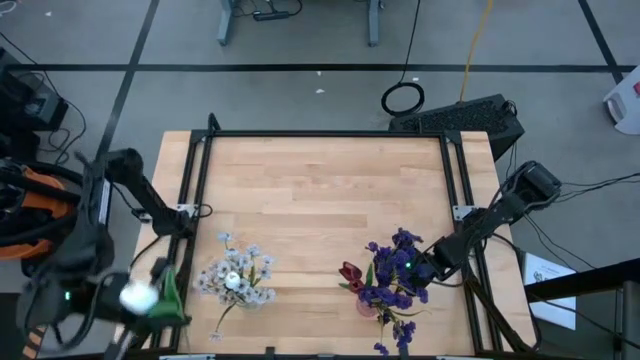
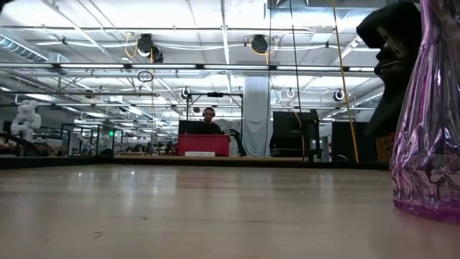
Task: Sort flowers into vase by color
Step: Put the white tulip into the transparent vase
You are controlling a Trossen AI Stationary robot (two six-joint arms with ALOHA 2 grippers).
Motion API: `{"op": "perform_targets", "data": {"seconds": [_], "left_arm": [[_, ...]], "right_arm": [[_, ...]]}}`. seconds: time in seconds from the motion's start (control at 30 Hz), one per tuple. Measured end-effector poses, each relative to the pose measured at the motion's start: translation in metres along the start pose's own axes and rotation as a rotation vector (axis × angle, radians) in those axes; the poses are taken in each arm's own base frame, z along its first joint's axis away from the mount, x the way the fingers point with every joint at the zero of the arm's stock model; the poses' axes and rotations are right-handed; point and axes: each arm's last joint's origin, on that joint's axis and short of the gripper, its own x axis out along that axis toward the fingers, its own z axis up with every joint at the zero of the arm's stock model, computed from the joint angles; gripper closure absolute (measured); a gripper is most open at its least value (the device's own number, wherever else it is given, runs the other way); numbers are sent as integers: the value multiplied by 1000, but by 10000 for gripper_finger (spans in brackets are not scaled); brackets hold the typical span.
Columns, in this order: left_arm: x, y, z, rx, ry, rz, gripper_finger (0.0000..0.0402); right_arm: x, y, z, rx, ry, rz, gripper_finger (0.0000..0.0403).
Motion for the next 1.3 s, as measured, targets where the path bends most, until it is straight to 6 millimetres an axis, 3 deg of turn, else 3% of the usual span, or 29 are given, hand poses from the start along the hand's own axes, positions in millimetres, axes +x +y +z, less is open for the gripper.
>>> {"op": "perform_targets", "data": {"seconds": [0.17, 0.27, 0.4, 0.63, 0.77, 1.03, 1.3], "left_arm": [[19, -36, -26, 6, -84, 68, 401], [36, -47, -41, 47, -137, 193, 401], [63, -46, -56, 98, -172, 404, 401], [107, -31, -75, 245, -155, 555, 401], [109, -30, -79, 291, -141, 582, 401], [89, -40, -100, 500, -61, 524, 401], [101, -30, -121, 519, -11, 498, 396]], "right_arm": [[13, -4, -9, -37, 35, -23, 403], [17, -6, -13, -45, 57, -30, 403], [18, -3, -14, -101, 76, -5, 403], [17, 3, -15, -227, 84, 57, 403], [17, 5, -16, -294, 85, 82, 403], [17, 6, -16, -335, 87, 90, 403], [17, 6, -16, -354, 86, 91, 403]]}}
